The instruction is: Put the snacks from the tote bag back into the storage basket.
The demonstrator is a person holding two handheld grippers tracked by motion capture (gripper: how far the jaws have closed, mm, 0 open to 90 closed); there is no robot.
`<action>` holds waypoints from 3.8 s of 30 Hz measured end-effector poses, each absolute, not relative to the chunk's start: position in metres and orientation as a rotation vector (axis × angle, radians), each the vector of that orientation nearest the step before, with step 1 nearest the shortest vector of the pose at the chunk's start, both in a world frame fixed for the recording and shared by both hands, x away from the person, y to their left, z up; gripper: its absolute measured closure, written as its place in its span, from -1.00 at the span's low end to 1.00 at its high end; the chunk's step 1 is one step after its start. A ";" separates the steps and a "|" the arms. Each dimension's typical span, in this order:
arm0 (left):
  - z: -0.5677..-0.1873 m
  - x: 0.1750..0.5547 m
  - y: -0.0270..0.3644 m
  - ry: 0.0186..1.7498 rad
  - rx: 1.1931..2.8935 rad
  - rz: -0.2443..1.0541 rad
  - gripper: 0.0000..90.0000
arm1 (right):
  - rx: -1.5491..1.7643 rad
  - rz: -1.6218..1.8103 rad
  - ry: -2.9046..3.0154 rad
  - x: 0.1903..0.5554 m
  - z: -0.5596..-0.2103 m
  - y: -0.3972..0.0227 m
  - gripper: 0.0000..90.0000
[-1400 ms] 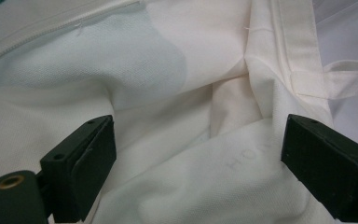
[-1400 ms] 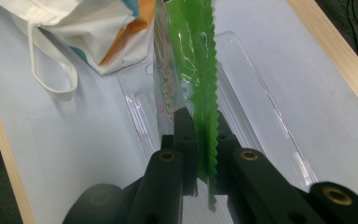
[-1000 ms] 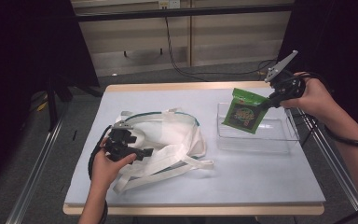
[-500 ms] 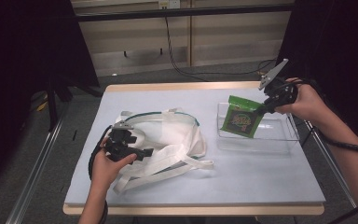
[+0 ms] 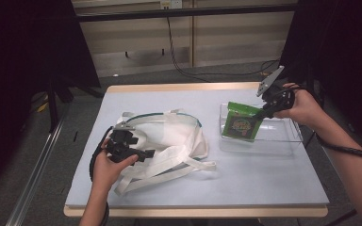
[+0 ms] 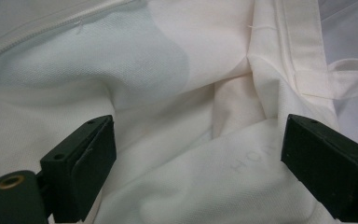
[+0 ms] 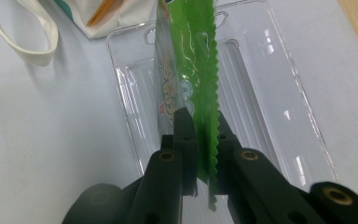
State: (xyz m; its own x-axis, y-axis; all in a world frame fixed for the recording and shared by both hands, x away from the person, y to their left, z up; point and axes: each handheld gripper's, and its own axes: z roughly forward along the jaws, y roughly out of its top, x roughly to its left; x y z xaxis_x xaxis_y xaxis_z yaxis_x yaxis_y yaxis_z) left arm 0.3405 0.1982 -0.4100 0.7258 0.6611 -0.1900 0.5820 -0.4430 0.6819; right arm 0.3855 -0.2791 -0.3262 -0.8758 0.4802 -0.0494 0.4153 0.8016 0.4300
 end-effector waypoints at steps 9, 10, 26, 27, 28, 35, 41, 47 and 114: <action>-0.410 0.342 0.197 0.935 2.165 0.145 -0.77 | 0.680 0.604 2.837 0.388 -0.335 -0.276 0.89; -0.411 0.342 0.196 0.938 2.158 0.133 -0.77 | 0.674 0.603 2.839 0.388 -0.335 -0.276 0.89; -0.411 0.345 0.194 0.936 2.174 0.130 -0.77 | 0.599 0.578 2.839 0.388 -0.343 -0.273 0.86; -0.411 0.345 0.194 0.937 2.174 0.130 -0.77 | 0.607 0.579 2.837 0.388 -0.343 -0.274 0.85; -0.412 0.345 0.194 0.936 2.173 0.133 -0.77 | 0.598 0.584 2.839 0.388 -0.343 -0.274 0.85; -0.412 0.344 0.193 0.943 2.177 0.128 -0.77 | 0.607 0.602 2.847 0.384 -0.345 -0.277 0.78; -0.413 0.343 0.194 0.938 2.167 0.130 -0.77 | 0.628 0.628 2.855 0.381 -0.345 -0.276 0.65; -0.412 0.340 0.195 0.949 2.163 0.129 -0.77 | 0.664 0.671 2.859 0.379 -0.347 -0.274 0.34; -0.409 0.340 0.184 0.900 2.182 0.130 -0.77 | 0.861 0.710 2.775 0.310 -0.372 -0.305 -0.61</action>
